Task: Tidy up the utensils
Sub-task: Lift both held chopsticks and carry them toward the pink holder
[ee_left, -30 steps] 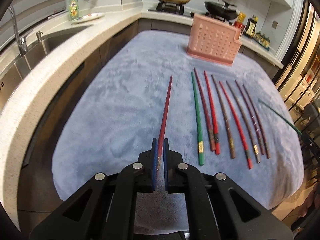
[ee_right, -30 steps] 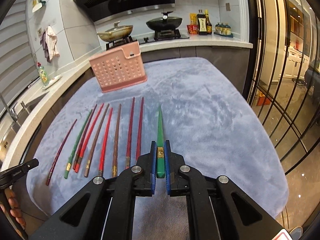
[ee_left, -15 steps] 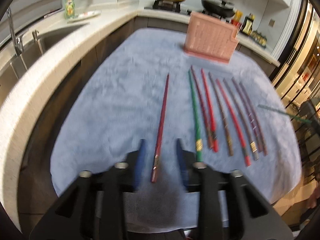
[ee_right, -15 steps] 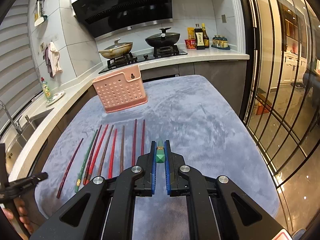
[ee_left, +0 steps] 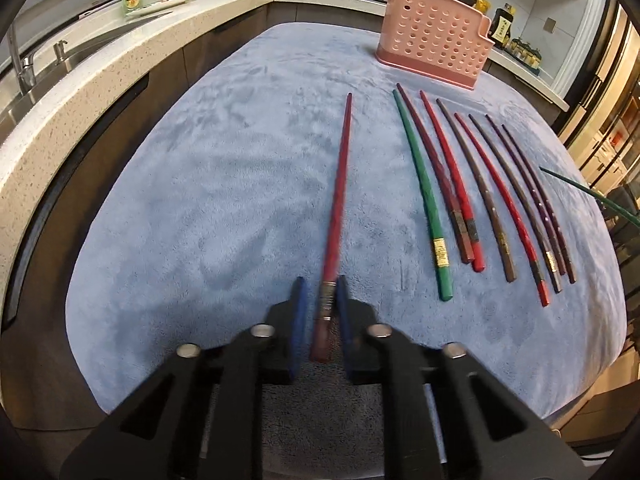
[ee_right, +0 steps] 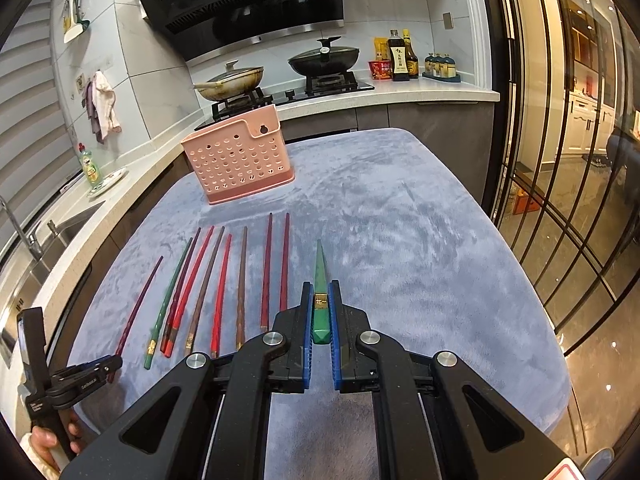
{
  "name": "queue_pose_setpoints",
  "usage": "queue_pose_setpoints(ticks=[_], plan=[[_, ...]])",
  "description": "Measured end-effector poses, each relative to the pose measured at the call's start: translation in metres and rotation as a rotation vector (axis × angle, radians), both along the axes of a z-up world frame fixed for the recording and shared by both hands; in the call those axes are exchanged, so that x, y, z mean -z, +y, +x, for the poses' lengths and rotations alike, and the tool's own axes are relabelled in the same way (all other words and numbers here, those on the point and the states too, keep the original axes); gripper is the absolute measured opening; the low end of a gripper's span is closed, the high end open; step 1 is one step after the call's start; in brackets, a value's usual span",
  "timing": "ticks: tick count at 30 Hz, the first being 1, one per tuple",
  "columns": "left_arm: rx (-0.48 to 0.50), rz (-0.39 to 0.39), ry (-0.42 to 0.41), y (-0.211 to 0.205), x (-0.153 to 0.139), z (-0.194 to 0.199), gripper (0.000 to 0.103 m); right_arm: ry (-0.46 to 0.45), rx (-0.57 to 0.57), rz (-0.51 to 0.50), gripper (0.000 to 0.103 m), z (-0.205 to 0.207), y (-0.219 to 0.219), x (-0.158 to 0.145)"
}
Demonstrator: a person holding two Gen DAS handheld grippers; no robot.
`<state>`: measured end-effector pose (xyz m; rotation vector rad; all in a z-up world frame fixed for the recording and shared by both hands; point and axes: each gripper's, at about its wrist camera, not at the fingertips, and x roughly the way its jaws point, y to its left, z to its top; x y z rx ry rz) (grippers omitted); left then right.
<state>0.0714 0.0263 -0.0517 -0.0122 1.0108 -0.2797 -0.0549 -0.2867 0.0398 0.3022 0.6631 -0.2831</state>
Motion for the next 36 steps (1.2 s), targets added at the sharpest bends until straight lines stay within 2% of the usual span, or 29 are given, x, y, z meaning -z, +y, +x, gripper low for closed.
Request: queue_pose_setpoints(ticks=[6, 16, 23, 31, 36], plan=[[-0.008, -0.014, -0.002, 0.002, -0.015, -0.001, 0.007, -0.013, -0.001, -0.009, 0.007, 0.001, -0.001, -0.007], [-0.012, -0.071, -0.137, 0.004, -0.094, 0.0, 0.007, -0.1, -0.008, -0.019, 0.007, 0.01, -0.01, -0.044], [0.007, -0.122, -0.211, -0.007, -0.151, 0.035, 0.007, -0.177, -0.008, -0.024, 0.007, 0.031, -0.024, -0.079], [0.021, -0.11, -0.298, -0.033, -0.203, 0.079, 0.007, -0.247, -0.02, -0.011, 0.007, 0.065, -0.041, -0.116], [0.028, -0.134, -0.36, -0.047, -0.238, 0.11, 0.007, -0.316, -0.034, 0.028, 0.007, 0.099, -0.048, -0.143]])
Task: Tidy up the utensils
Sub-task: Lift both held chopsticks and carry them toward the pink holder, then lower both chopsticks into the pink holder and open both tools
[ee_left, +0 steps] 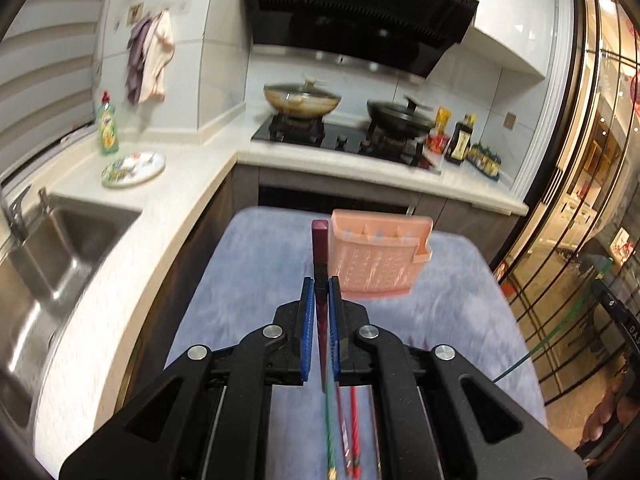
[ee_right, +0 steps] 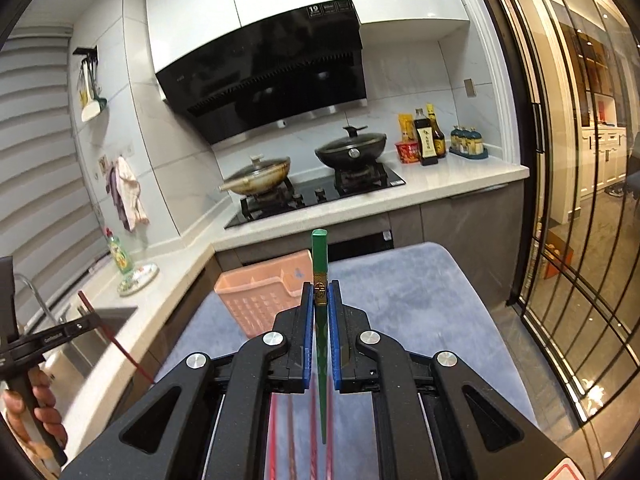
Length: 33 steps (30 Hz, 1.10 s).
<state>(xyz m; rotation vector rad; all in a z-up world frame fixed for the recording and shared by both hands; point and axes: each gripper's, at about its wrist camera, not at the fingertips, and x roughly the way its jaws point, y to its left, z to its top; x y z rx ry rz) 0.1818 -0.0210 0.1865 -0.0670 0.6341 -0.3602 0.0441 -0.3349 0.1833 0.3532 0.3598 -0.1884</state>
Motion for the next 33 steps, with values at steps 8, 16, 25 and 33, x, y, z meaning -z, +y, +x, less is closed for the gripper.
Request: queue_pose_setpoints(ticks=[8, 16, 25, 33], plan=[[-0.055, -0.054, -0.152, -0.032, -0.058, 0.069, 0.007, -0.131, -0.053, 0.018, 0.007, 0.096, 0.002, -0.054], [-0.047, -0.082, -0.184, -0.065, -0.069, 0.132, 0.007, -0.167, -0.061, 0.03, 0.007, 0.177, 0.007, -0.065], [-0.02, -0.049, -0.087, -0.083, -0.007, 0.165, 0.007, -0.024, -0.118, 0.071, 0.007, 0.231, 0.008, 0.001], [-0.035, -0.051, -0.073, -0.077, -0.001, 0.171, 0.007, -0.115, -0.138, 0.082, 0.007, 0.223, 0.008, -0.025]])
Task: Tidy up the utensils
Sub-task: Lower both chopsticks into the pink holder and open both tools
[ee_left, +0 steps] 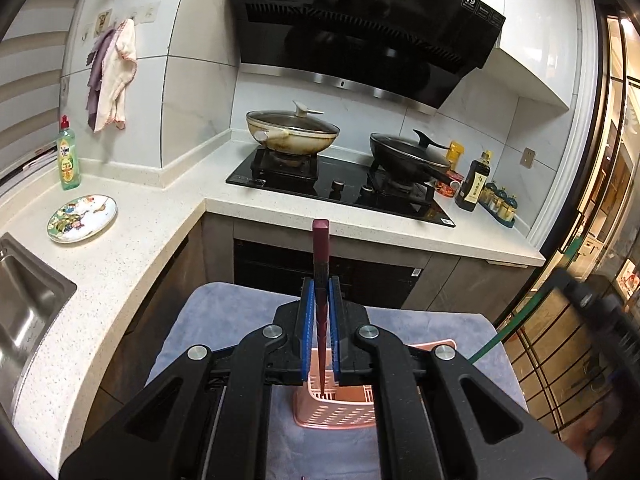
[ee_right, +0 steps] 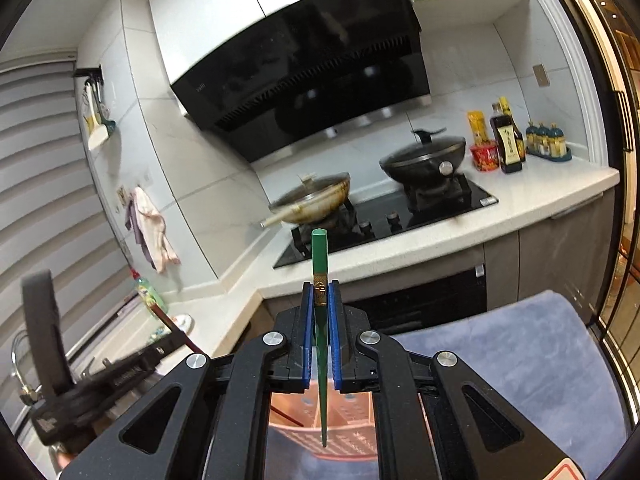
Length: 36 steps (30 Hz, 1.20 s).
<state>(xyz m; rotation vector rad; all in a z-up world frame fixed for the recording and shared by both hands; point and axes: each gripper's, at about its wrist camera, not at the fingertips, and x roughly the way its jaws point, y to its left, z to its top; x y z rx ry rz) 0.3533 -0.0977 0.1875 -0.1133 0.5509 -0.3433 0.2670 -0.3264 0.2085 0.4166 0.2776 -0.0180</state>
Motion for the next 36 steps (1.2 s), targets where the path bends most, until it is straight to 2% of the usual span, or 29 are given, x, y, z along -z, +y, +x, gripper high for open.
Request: queue_pose_setpoints(ticks=[3, 6, 17, 22, 24, 27, 33, 36], plan=[[0.001, 0.004, 0.002, -0.001, 0.001, 0.0, 0.007, -0.037, 0.032, -0.016, 0.007, 0.003, -0.005, -0.015], [-0.001, 0.008, 0.017, -0.003, 0.006, 0.003, 0.007, -0.039, 0.056, -0.024, 0.007, 0.012, -0.009, -0.012], [-0.001, 0.024, 0.06, -0.001, 0.028, 0.005, 0.007, 0.133, 0.044, -0.014, 0.009, 0.031, -0.007, 0.064], [-0.009, 0.005, 0.082, 0.006, 0.033, 0.002, 0.007, 0.128, 0.054, -0.016, 0.02, 0.017, -0.009, 0.065], [-0.015, 0.005, 0.075, 0.008, 0.03, -0.002, 0.01, 0.118, 0.058, -0.01, 0.028, 0.007, -0.011, 0.061], [-0.013, 0.002, 0.071, 0.012, 0.024, -0.012, 0.017, 0.11, 0.059, -0.016, 0.03, -0.01, -0.01, 0.055], [-0.017, 0.013, 0.049, 0.022, 0.013, -0.04, 0.021, 0.123, 0.038, -0.028, 0.035, -0.051, -0.004, 0.055], [-0.025, 0.032, 0.046, 0.029, 0.014, -0.058, 0.027, 0.144, 0.027, -0.043, 0.036, -0.079, 0.002, 0.061]])
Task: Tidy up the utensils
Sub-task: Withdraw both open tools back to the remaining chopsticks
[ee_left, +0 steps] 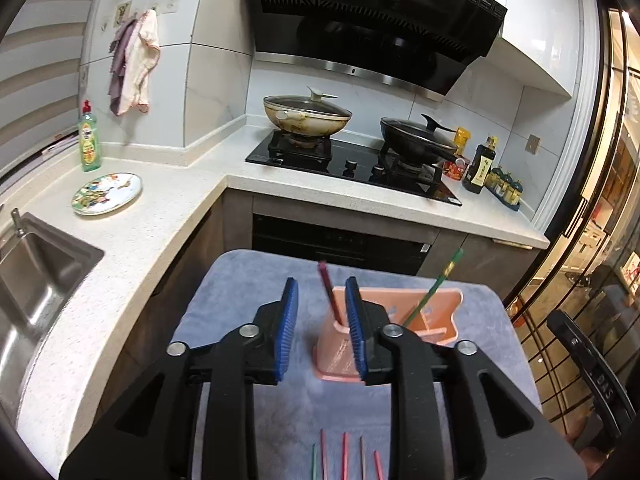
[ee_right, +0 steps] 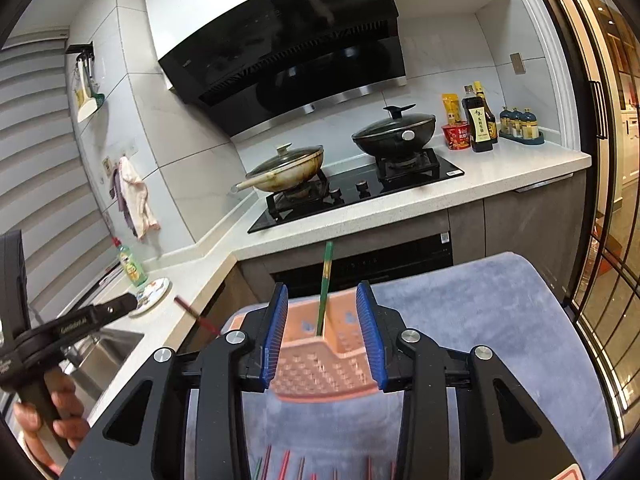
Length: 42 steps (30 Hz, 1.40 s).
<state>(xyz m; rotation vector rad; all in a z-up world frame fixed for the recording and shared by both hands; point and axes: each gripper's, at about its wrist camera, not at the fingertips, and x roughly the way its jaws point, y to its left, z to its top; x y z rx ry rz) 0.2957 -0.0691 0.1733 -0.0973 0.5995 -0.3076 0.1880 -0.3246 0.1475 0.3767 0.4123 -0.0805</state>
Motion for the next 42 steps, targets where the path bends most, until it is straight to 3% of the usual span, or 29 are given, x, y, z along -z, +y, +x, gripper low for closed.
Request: queue_pose_setpoints(ticks=[4, 13, 16, 23, 29, 34, 42], plan=[[-0.009, 0.032, 0.01, 0.011, 0.011, -0.027, 0.031, 0.041, -0.02, -0.036, 0.036, -0.034, 0.01, 0.014], [-0.035, 0.094, 0.089, 0.038, 0.067, -0.091, 0.031, 0.151, -0.036, -0.067, 0.036, -0.111, 0.03, 0.061], [-0.032, 0.115, 0.108, 0.043, 0.086, -0.112, 0.039, 0.183, -0.027, -0.078, 0.036, -0.132, 0.037, 0.076], [-0.025, 0.143, 0.177, 0.051, 0.13, -0.156, 0.044, 0.274, -0.026, -0.103, 0.036, -0.17, 0.051, 0.119], [-0.019, 0.156, 0.225, 0.056, 0.157, -0.181, 0.046, 0.338, -0.027, -0.09, 0.036, -0.187, 0.059, 0.155], [-0.014, 0.17, 0.236, 0.056, 0.171, -0.198, 0.053, 0.361, -0.017, -0.091, 0.036, -0.191, 0.061, 0.169], [0.016, 0.192, 0.263, 0.048, 0.187, -0.211, 0.053, 0.381, -0.019, -0.083, 0.035, -0.191, 0.064, 0.18]])
